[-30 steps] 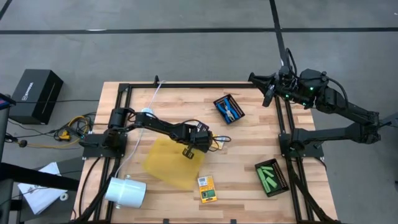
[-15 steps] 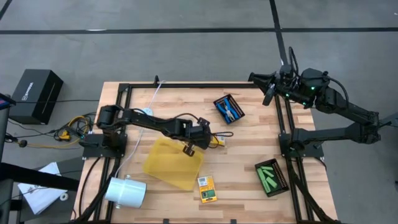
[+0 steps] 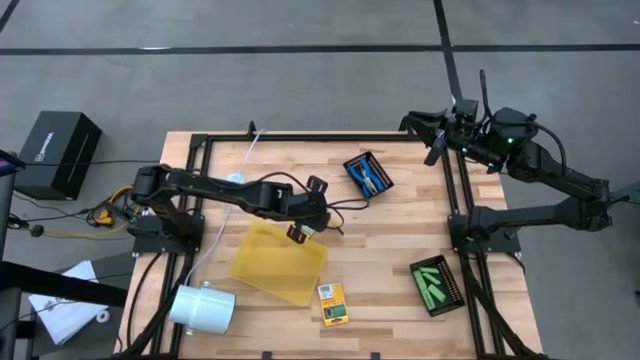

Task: Pick & Place School Supplies
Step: Put the pack of crayon into the yellow bin

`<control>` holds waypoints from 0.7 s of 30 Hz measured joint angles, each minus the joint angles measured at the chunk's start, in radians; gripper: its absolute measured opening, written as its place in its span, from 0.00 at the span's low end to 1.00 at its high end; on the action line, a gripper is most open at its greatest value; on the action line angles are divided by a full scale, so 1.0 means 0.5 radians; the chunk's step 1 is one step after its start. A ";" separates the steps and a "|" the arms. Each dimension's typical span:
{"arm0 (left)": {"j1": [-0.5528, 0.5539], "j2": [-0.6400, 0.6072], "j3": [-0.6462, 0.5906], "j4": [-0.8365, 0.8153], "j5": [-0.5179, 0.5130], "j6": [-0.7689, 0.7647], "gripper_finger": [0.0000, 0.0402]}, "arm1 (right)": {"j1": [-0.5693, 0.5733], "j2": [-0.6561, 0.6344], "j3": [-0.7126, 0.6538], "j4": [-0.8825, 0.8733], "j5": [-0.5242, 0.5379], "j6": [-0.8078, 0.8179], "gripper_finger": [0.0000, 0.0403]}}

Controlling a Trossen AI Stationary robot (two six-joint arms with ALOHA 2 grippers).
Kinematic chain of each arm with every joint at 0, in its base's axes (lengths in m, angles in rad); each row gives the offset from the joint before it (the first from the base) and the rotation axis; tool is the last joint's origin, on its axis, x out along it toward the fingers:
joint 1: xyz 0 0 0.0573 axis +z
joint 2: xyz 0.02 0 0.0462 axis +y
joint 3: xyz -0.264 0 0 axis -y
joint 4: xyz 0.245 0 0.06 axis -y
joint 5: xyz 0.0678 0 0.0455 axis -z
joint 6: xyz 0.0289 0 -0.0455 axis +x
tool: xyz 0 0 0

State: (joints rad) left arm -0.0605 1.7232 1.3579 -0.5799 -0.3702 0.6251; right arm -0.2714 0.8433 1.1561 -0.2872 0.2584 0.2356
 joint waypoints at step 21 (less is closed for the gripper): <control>-0.162 -0.443 0.001 -0.319 -0.372 -0.177 0.00 | 0.000 0.017 0.001 0.027 0.007 0.001 0.17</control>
State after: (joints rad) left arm -0.1413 1.5017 1.3582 -0.7392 -0.5563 0.5366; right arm -0.2714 0.8516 1.1564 -0.2737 0.2619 0.2359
